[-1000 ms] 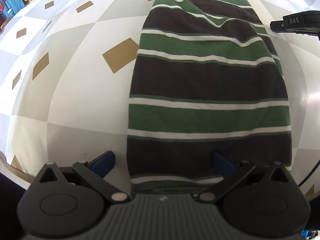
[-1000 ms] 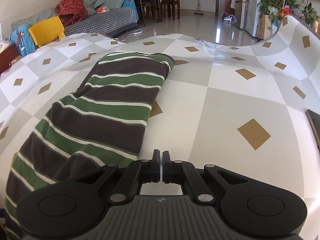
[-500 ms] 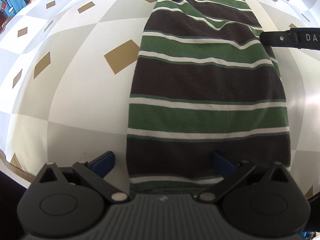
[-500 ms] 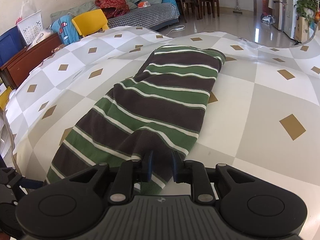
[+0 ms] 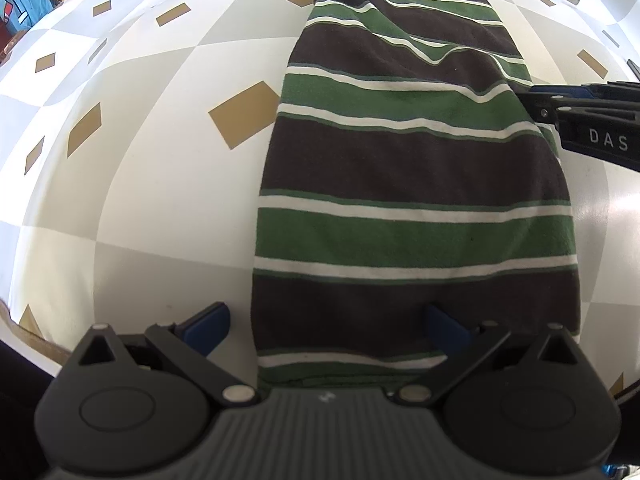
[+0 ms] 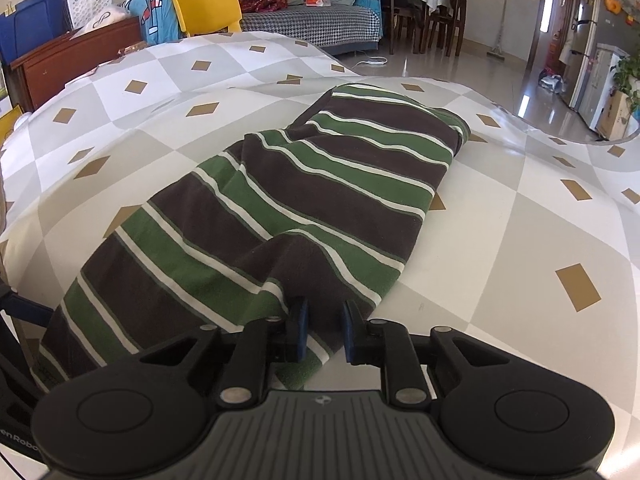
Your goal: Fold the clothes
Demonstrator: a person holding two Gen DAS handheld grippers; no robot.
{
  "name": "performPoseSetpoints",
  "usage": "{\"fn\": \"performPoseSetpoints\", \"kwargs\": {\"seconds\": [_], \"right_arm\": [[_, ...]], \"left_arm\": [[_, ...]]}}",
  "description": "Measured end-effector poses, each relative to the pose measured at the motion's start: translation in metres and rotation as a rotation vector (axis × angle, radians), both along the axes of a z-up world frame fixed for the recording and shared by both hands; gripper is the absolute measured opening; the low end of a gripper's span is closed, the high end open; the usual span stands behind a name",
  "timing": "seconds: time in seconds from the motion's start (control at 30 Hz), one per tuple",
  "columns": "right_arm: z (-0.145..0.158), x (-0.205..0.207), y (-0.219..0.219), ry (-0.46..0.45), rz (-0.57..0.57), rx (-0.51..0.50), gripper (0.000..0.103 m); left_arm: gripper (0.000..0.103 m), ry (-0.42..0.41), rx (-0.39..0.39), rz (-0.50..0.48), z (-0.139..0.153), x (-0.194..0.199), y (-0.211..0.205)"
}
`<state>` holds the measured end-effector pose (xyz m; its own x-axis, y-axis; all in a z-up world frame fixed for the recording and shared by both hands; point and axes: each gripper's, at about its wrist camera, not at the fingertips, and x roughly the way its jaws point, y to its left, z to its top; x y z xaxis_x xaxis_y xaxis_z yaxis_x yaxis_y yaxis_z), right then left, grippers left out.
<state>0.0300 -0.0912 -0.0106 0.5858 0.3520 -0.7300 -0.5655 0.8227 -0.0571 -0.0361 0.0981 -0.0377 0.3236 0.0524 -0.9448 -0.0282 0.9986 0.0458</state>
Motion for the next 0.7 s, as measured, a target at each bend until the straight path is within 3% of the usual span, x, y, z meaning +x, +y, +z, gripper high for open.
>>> {"fn": "performPoseSetpoints", "kwargs": {"seconds": [0.03,0.13,0.7], "right_arm": [[0.0,0.0,0.0,-0.008,-0.002,-0.016,0.005],[0.001,0.002,-0.003,-0.003,-0.017,-0.027,0.001],[0.002,0.001,-0.009,0.0,-0.041,-0.058,0.001]], "left_arm": [[0.103,-0.001,0.0,0.0,0.0,0.0,0.001],[0.103,-0.004,0.002,0.006,-0.001,-0.008,-0.008],[0.103,0.044,0.019,0.04,-0.008,-0.01,0.006]]}}
